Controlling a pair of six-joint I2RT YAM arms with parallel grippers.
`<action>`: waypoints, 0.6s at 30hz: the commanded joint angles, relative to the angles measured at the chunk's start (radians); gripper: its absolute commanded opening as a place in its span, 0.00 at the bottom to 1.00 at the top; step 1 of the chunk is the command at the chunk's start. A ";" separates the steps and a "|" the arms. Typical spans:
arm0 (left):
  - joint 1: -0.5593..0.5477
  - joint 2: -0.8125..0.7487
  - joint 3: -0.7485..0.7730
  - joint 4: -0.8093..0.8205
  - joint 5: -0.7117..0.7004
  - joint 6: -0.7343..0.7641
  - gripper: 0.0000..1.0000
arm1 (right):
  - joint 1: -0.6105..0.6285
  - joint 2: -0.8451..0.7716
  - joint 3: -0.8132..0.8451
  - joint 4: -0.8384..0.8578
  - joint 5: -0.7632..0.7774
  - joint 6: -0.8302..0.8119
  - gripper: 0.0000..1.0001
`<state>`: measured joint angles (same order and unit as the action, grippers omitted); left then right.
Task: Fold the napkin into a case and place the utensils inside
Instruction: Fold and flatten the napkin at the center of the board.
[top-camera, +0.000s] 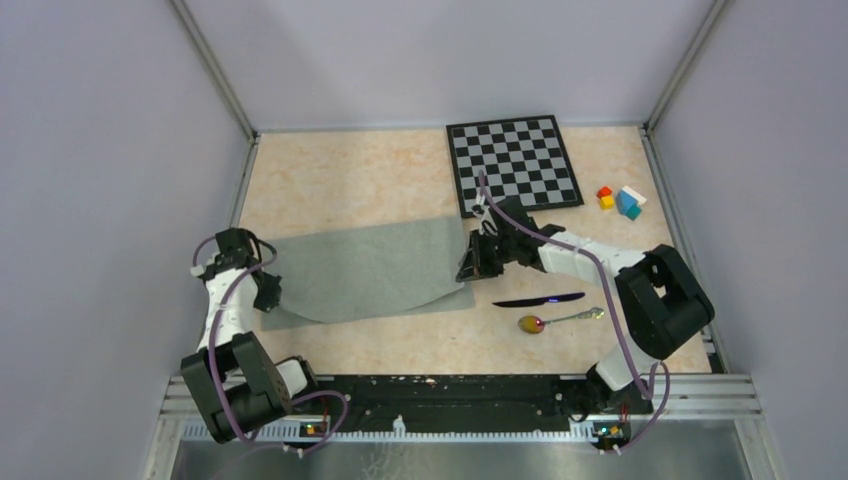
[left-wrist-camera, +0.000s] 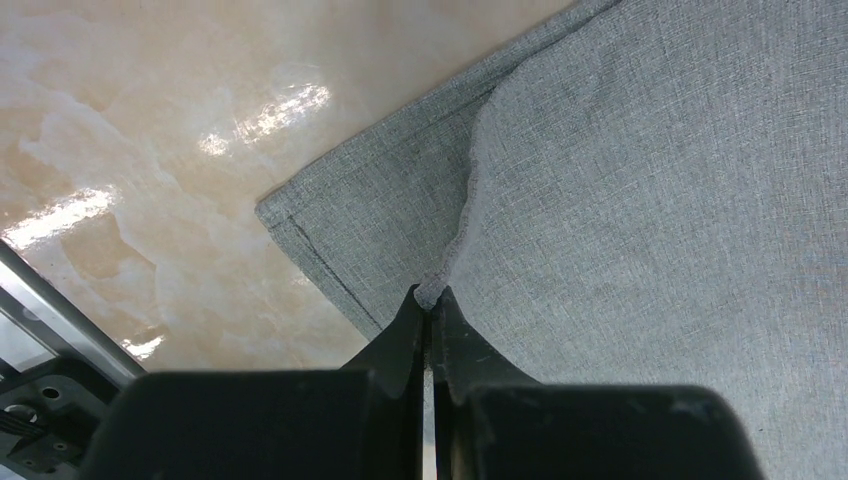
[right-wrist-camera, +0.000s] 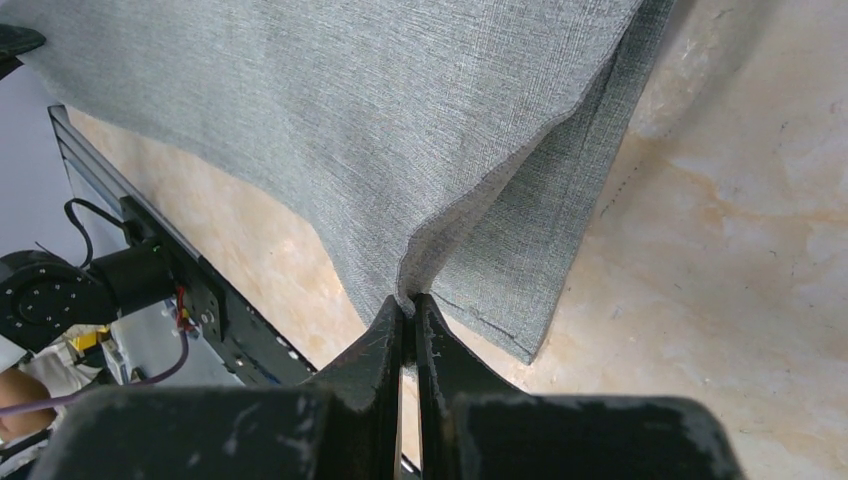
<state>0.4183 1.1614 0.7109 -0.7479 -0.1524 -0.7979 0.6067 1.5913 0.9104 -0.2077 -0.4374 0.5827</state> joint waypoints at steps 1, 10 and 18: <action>0.006 0.005 0.014 0.047 -0.043 0.028 0.00 | 0.007 -0.051 -0.015 0.015 0.009 0.009 0.00; 0.006 0.040 0.001 0.084 -0.039 0.046 0.00 | 0.016 -0.045 -0.050 0.047 0.004 0.030 0.00; 0.006 0.049 -0.017 0.092 -0.048 0.047 0.00 | 0.029 -0.019 -0.072 0.077 0.005 0.040 0.00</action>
<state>0.4179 1.2026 0.7097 -0.6899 -0.1772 -0.7567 0.6212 1.5852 0.8452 -0.1722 -0.4347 0.6140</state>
